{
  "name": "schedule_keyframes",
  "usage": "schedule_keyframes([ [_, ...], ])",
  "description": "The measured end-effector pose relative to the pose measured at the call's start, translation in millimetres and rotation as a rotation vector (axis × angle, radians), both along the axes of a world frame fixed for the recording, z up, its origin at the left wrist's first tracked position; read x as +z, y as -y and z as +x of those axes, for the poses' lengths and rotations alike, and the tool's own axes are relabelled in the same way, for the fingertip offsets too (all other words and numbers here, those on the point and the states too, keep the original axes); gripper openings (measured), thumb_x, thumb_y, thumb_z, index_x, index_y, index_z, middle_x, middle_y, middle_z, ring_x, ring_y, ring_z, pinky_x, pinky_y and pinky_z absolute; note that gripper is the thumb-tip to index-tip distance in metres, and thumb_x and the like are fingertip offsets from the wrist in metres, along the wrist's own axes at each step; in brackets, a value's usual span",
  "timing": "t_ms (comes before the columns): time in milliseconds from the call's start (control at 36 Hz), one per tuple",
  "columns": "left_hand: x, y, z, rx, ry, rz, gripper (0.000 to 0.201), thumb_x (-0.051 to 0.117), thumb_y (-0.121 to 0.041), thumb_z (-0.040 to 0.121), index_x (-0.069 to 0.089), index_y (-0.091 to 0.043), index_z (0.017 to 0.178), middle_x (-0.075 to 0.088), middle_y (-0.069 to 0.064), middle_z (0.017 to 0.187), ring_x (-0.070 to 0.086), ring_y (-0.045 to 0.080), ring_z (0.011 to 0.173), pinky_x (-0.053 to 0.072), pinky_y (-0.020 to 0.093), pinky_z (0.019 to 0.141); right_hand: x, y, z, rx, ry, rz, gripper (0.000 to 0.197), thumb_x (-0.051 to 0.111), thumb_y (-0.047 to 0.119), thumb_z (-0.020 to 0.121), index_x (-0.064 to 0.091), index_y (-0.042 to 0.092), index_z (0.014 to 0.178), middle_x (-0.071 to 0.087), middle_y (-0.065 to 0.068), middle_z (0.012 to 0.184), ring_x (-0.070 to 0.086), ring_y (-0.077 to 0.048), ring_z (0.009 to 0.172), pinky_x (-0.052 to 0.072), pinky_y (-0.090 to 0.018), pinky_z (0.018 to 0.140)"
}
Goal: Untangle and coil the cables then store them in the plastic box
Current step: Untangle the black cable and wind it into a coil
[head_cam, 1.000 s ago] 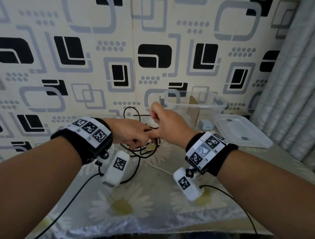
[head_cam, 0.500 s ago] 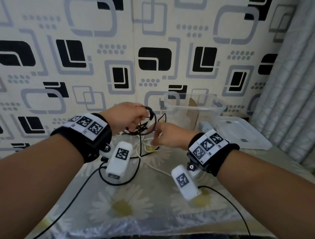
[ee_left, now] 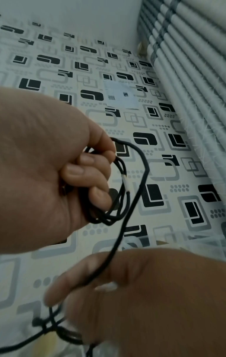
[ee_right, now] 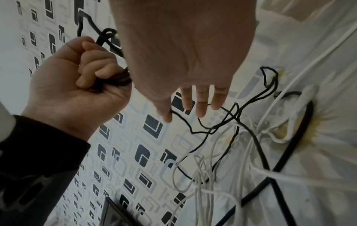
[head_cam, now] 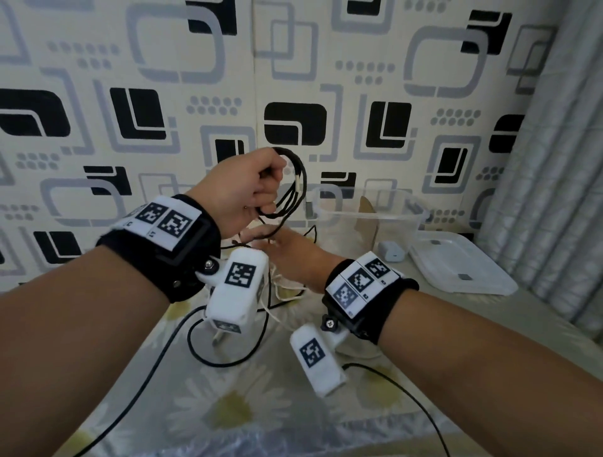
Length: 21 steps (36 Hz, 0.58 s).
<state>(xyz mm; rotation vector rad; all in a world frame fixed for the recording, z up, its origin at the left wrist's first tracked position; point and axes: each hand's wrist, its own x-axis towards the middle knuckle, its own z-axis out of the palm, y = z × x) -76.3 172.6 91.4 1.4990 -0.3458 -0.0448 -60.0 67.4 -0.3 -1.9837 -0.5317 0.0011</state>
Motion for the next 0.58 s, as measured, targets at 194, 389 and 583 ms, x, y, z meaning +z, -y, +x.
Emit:
schedule_keyframes([
  [194, -5.0, -18.2, 8.0, 0.118, 0.018, -0.029, 0.030, 0.046, -0.018, 0.091, 0.043, -0.017, 0.062, 0.023, -0.006, 0.045, 0.015, 0.011, 0.040, 0.023, 0.027, 0.050, 5.8, 34.8, 16.9, -0.278, 0.033, 0.276, 0.024, 0.045, 0.023, 0.101, 0.068, 0.017, 0.104, 0.069, 0.005, 0.105, 0.061, -0.001, 0.084, 0.040, -0.018, 0.073],
  [389, -27.2, -31.4, 17.4, 0.110, -0.070, -0.055, 0.034, 0.045, -0.016, 0.092, 0.043, -0.018, 0.058, 0.021, -0.006, 0.045, 0.013, 0.011, 0.039, 0.017, 0.029, 0.052, 43.4, 66.4, 18.4, -0.432, 0.095, 0.655, 0.016, 0.043, 0.020, 0.102, 0.058, 0.015, 0.099, 0.063, 0.006, 0.064, 0.065, -0.017, 0.075, 0.055, -0.033, 0.078],
  [583, -46.7, -36.2, 26.9, 0.031, -0.144, -0.124, 0.034, 0.044, -0.018, 0.095, 0.042, -0.016, 0.061, 0.020, -0.007, 0.043, 0.015, 0.009, 0.036, 0.021, 0.024, 0.044, 56.6, 82.5, 33.5, -0.575, 0.304, 0.355, 0.017, 0.041, 0.014, 0.100, 0.046, 0.028, 0.109, 0.046, 0.000, 0.075, 0.041, -0.010, 0.054, 0.038, -0.021, 0.045],
])
